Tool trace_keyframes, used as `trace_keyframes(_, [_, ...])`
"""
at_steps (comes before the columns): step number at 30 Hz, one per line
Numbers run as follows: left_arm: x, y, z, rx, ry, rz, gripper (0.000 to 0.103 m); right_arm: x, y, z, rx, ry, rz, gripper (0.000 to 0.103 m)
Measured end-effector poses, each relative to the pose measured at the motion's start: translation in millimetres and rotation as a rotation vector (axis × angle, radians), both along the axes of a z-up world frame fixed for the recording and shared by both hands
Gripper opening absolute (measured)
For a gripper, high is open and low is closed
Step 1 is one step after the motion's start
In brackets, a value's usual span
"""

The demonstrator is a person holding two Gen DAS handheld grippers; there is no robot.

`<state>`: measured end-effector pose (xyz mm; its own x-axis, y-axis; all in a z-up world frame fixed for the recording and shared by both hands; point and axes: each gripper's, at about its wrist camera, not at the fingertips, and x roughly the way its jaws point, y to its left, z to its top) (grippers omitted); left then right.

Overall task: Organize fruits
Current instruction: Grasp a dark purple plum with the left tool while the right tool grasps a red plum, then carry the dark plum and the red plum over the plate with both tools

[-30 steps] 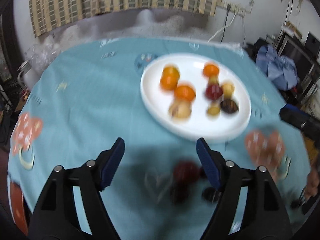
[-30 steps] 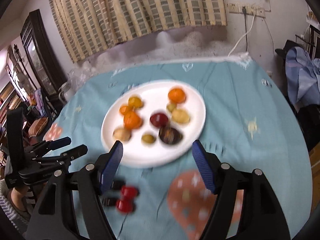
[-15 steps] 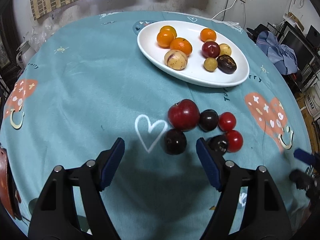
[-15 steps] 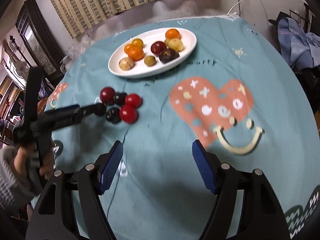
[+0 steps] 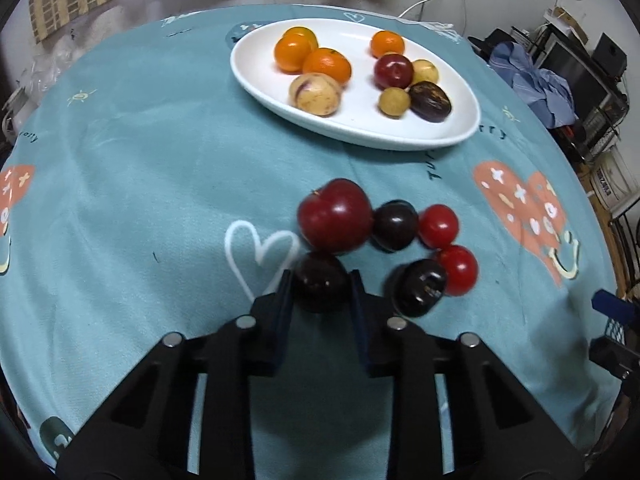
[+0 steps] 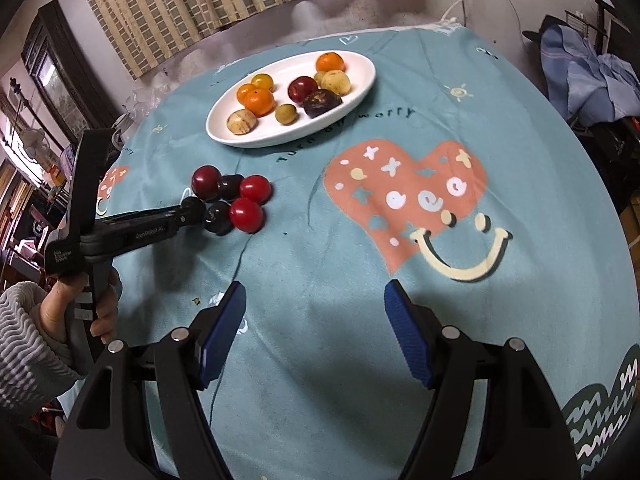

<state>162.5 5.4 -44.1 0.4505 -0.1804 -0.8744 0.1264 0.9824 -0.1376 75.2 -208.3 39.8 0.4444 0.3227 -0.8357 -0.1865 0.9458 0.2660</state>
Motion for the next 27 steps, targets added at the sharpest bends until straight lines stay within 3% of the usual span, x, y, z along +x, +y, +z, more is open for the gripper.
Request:
trace_keyframes(8, [-29,24,20,-0.02,-0.025,0.05,0.027,31,42,-6,-0.01,-0.014,0.115,0.071])
trace_keyframes(10, [-36,31,23,-0.02,-0.024,0.066,0.027,42,55,-12,-0.007,-0.009,0.146,0.066])
trace_keyframes(12, [-41,36,24,-0.022,-0.02,0.08,0.027,52,66,-19,-0.032,-0.007,0.171,0.053])
trace_keyframes(14, [-45,40,25,-0.025,-0.018,0.096,0.027,60,72,-25,-0.041,0.008,0.187,0.045])
trace_keyframes(20, [-45,42,19,-0.037,-0.005,0.109,0.027,74,84,-41,-0.06,0.035,0.233,0.045])
trace_keyframes(27, [-42,33,15,-0.033,0.011,0.087,0.027,84,91,-48,-0.037,0.054,0.263,0.029])
